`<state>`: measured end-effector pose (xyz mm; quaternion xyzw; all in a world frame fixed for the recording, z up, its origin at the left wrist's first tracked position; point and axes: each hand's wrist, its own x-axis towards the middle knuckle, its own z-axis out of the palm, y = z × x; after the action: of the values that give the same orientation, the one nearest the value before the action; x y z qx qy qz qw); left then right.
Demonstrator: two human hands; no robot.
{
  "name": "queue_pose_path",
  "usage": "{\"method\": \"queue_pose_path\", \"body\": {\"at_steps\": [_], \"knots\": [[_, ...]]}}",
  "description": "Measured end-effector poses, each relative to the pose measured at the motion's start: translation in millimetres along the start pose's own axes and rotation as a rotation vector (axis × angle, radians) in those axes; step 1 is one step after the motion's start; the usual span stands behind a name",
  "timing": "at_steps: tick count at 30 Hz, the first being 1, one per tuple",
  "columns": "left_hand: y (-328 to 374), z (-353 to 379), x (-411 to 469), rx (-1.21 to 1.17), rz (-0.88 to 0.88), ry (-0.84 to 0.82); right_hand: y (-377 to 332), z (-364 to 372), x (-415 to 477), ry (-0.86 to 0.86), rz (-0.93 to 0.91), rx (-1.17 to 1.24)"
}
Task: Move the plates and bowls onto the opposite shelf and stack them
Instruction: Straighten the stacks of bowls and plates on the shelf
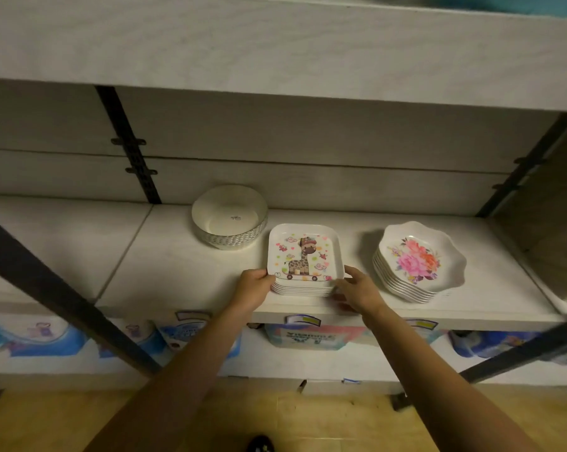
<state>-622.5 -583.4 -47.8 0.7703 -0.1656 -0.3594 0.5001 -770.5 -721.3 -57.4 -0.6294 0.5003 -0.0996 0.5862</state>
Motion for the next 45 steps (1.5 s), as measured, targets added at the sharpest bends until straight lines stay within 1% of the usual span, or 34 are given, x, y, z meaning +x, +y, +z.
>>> {"method": "queue_pose_path", "body": {"at_steps": [4,7,9,11,12,14,16,18,21,23,26,30,33,39,42,43,45], "knots": [[-1.5,4.3,-8.5,0.053,0.037,0.038,-1.3,0.5,-7.9,-0.003,-0.015,-0.015],[-0.8,3.8,-16.6,0.175,0.084,0.079,-7.6,-0.9,-14.5,0.011,-0.061,-0.192],[-1.4,-5.1,-18.4,0.198,0.121,0.129,-14.4,-0.6,-19.4,0.076,-0.157,-0.335],[-3.6,-18.9,-18.0,0.132,0.102,0.193,-24.6,1.6,-27.1,0.159,-0.289,-0.455],[-5.9,-27.0,-16.4,0.094,0.085,0.224,-30.9,4.0,-32.5,0.175,-0.338,-0.475],[-7.3,-44.7,-12.5,0.026,0.057,0.259,-43.4,11.6,-40.6,0.167,-0.402,-0.463],[-6.3,-63.9,-5.0,-0.045,0.034,0.285,-56.8,21.6,-43.9,0.15,-0.427,-0.439],[-4.5,-84.4,4.9,-0.096,0.012,0.299,-71.3,34.2,-43.8,0.122,-0.423,-0.396],[-0.6,-112.7,21.9,-0.113,-0.008,0.296,-89.5,57.6,-38.5,0.078,-0.359,-0.308],[3.9,-129.2,34.5,-0.113,-0.021,0.281,-99.3,74.8,-33.5,0.069,-0.323,-0.304],[12.1,-149.5,53.3,-0.077,-0.023,0.218,-113.3,101.9,-24.3,0.064,-0.294,-0.297],[21.9,-167.9,75.2,-0.026,-0.056,0.108,-127.6,132.3,-14.8,0.125,-0.276,-0.282],[26.4,-174.8,87.0,-0.019,-0.108,0.048,-129.1,146.6,-6.4,0.132,-0.245,-0.281],[33.7,-174.6,107.9,0.007,-0.149,-0.044,-133.6,155.3,19.8,0.121,-0.185,-0.354],[34.7,-164.0,114.8,-0.075,-0.114,-0.093,-132.3,158.0,31.7,0.087,-0.173,-0.412],[36.1,-160.5,113.8,-0.062,-0.096,-0.086,-131.6,159.2,34.7,0.083,-0.167,-0.442],[35.0,-156.6,116.3,0.069,-0.025,-0.009,-129.9,162.1,38.8,0.09,-0.16,-0.497]]}}
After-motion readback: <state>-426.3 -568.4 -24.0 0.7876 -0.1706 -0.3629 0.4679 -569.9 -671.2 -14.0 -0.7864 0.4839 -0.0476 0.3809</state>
